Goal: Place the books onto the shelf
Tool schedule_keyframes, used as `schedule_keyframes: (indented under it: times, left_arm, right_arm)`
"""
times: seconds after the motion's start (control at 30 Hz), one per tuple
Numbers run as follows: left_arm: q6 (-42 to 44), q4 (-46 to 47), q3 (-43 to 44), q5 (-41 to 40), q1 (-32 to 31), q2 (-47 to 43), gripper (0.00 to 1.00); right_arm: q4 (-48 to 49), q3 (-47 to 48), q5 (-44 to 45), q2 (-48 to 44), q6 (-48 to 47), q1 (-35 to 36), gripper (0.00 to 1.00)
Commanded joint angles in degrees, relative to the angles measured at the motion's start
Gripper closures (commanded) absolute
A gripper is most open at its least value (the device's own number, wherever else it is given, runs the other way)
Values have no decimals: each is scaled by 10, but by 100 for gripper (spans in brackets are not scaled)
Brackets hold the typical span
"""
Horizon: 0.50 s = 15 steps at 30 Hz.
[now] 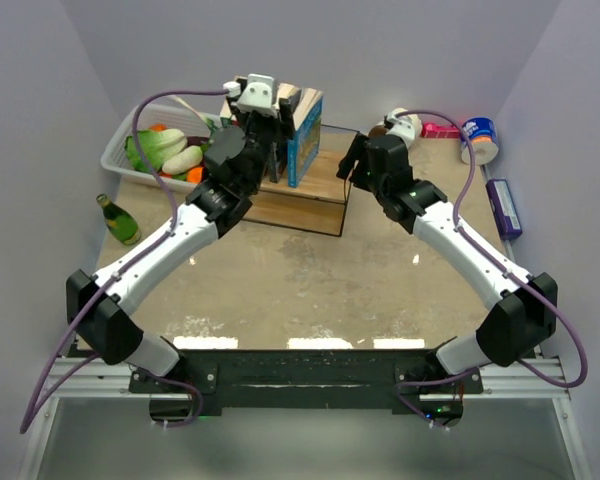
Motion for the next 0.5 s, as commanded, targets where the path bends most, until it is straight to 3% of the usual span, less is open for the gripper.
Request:
schedule_keyframes:
  times: [0.0,0.13,0.23,0.27,0.37,0.47]
  left_arm:
    - [9,16,-2,-13,-2,-49,36]
    - [-13,18,-27,5,-3,-97,37]
    - [-38,19,-62,95,-11,-140,57]
    - [-54,19,-73,105,-17,-154,75]
    - [-79,21,-120,132,-52,-168,97]
    - [-80,29,-166,136,-94,-158,100]
  right_arm:
    - [19,-3,-8,-8,6,-3,29]
    - [17,-4,-9,-14,7,-3,30]
    - [18,-8,-8,-22,4,-4,31]
    - [18,-9,-8,-25,3,-2,32]
    - [20,-15,-7,-33,-1,-3,35]
    - [20,-19,-6,-35,-3,-3,36]
